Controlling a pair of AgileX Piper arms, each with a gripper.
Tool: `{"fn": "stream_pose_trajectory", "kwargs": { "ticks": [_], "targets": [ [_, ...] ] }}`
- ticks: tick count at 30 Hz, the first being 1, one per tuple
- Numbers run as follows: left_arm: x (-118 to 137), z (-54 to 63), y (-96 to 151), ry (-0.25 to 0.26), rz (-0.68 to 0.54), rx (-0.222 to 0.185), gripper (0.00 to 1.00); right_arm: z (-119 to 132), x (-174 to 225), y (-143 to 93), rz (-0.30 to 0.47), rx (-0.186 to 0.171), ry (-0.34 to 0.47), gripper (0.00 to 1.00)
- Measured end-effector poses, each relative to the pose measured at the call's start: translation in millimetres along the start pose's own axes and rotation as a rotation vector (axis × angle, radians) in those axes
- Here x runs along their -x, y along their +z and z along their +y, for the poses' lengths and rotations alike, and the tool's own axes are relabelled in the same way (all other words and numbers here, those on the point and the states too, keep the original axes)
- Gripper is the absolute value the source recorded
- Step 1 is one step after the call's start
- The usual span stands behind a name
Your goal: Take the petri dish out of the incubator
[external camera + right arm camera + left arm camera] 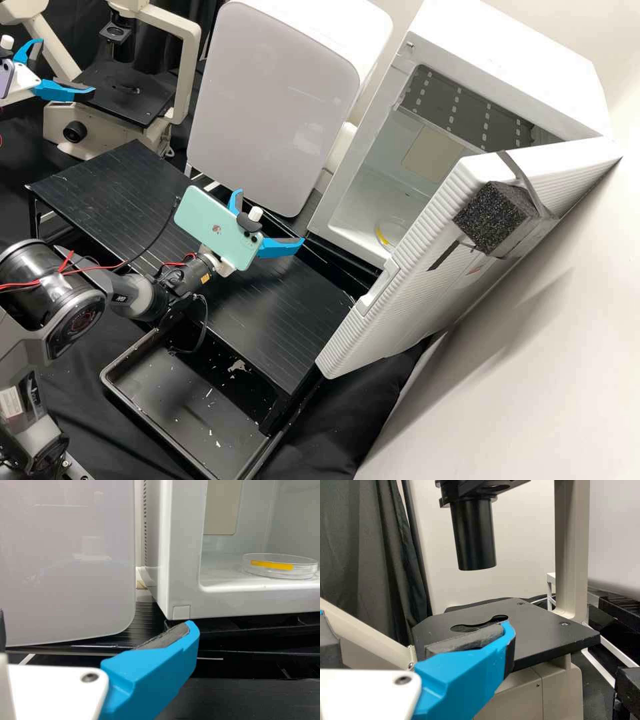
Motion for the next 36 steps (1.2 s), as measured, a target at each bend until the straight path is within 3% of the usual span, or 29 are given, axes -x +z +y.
{"fn": "stream_pose_trajectory", "kwargs": {
  "ticks": [15, 21, 27, 36],
  "targets": [
    [0.0, 0.0, 0.0, 0.000, 0.000, 0.000, 1.00, 4.5, 13.3, 6.6, -0.017, 0.005, 0.016, 1.00],
    [0.0, 0.0, 0.0, 0.000, 0.000, 0.000, 1.00, 31.1, 32.2, 15.9, -0.011, 0.013, 0.144, 1.00],
    [0.0, 0.0, 0.0, 0.000, 0.000, 0.000, 1.00, 61.3, 36.5, 29.7, -0.022, -0.005, 0.271, 1.00],
    [0.0, 0.0, 0.0, 0.000, 0.000, 0.000, 1.00, 91.4, 10.6, 48.4, -0.054, 0.018, 0.366, 1.00]
  ]
}}
